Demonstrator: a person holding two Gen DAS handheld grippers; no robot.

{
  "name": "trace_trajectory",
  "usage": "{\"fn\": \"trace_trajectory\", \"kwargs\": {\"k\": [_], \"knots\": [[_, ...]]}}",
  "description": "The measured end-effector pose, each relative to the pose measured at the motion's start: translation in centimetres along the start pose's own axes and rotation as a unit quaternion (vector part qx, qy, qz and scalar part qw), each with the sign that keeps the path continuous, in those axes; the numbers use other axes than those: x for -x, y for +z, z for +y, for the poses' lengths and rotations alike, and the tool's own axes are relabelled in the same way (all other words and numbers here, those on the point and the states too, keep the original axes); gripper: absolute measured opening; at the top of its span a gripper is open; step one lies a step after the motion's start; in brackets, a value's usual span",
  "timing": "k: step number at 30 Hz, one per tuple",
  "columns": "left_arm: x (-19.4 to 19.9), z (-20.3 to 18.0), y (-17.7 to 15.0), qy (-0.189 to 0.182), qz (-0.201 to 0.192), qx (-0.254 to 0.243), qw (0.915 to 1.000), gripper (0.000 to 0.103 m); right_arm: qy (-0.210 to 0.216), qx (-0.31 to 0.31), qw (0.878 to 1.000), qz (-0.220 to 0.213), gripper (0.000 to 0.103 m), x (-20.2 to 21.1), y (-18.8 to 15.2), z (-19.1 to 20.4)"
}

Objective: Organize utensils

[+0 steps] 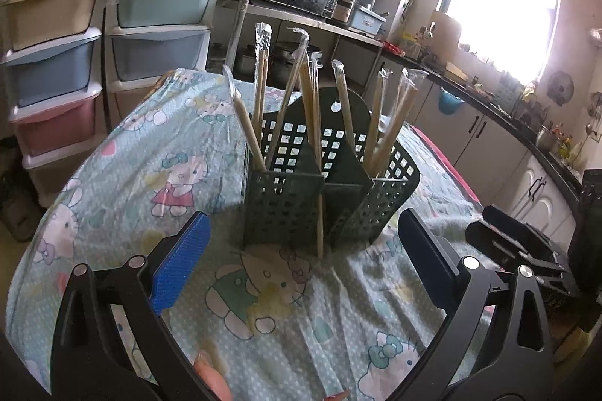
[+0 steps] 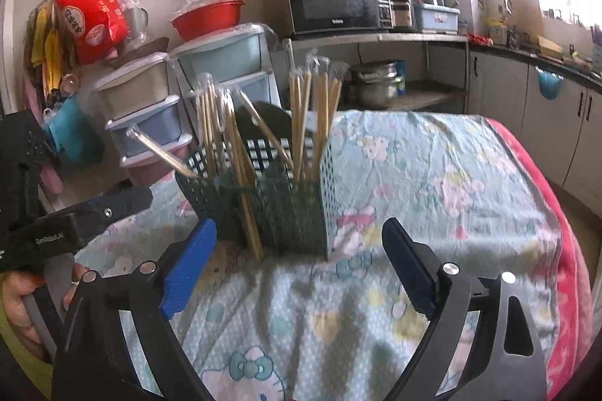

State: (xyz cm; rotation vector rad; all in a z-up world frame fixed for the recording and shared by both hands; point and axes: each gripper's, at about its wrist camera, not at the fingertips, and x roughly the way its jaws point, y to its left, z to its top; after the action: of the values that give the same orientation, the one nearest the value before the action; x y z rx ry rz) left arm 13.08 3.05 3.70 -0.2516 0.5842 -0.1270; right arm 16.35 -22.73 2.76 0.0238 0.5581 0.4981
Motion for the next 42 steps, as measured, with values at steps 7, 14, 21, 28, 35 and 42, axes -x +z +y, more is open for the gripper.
{"fn": "trace_trajectory", "kwargs": {"k": [7, 14, 21, 28, 35, 42], "knots": [[0.2, -0.3, -1.5, -0.004, -0.014, 0.0, 0.9999, 0.092, -0.012, -0.014, 1.0, 0.012, 0.091, -0.2, -1.9, -0.8], [0.1, -0.8, -2.9, 0.001, -0.023, -0.009, 0.9997, 0.092, -0.024, -0.02, 0.999, 0.009, 0.094, 0.1, -3.3, -1.1], [0.3, -1.3, -3.7, 0.008, -0.037, -0.02, 0.9991, 0.092, -0.033, -0.015, 0.999, -0.032, 0.096, 1.5, -3.9, -0.7], [0.9, -1.6, -4.3, -0.003, -0.062, -0.028, 0.9977, 0.092, -0.045, 0.006, 0.997, -0.065, 0.096, 2.4, -4.5, 0.0], [1.4, -1.8, -4.7, 0.009, -0.084, -0.037, 0.9957, 0.092, -0.054, 0.025, 0.994, -0.093, 0.096, 3.1, -5.3, 0.6], [1.7, -1.8, -5.6, -0.001, -0.114, -0.047, 0.9924, 0.092, -0.067, 0.028, 0.991, -0.112, 0.096, 3.2, -6.4, 0.7]]}}
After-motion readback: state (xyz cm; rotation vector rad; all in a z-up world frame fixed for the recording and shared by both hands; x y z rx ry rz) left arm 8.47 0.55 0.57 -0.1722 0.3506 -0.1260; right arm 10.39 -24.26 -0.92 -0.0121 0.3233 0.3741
